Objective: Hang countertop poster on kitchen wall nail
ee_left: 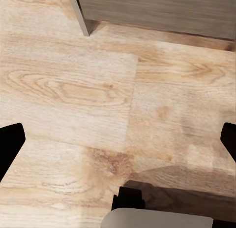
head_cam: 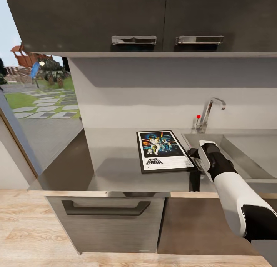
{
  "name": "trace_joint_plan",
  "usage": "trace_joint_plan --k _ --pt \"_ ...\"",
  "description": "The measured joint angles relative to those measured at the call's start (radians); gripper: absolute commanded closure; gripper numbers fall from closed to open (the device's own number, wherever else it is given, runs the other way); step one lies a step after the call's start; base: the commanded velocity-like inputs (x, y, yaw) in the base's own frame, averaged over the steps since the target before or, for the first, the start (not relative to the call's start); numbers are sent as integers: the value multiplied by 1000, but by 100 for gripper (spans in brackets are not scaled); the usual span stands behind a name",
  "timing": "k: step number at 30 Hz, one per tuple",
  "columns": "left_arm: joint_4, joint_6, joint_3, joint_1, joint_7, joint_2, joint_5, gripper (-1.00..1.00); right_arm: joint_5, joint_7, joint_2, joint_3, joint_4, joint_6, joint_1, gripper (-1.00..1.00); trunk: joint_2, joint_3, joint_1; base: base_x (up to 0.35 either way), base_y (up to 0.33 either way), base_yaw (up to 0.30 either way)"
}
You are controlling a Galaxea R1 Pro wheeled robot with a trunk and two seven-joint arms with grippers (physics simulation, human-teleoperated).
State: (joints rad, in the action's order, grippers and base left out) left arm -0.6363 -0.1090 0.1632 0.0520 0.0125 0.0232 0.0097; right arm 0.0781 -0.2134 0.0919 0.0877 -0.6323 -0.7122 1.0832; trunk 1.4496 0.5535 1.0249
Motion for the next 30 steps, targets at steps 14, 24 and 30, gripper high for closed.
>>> trace_joint_plan --k 14,24,30 --pt "1 0 0 0 0 0 0 -100 -9 -1 -1 0 0 5 0 -100 0 0 0 -66 57 0" --pt "1 0 0 0 0 0 0 -100 -6 -5 -2 0 19 9 0 -100 0 0 0 -111 95 0" --pt "1 0 0 0 0 0 0 -100 -3 -4 -3 -2 20 9 0 -100 0 0 0 -39 10 0"
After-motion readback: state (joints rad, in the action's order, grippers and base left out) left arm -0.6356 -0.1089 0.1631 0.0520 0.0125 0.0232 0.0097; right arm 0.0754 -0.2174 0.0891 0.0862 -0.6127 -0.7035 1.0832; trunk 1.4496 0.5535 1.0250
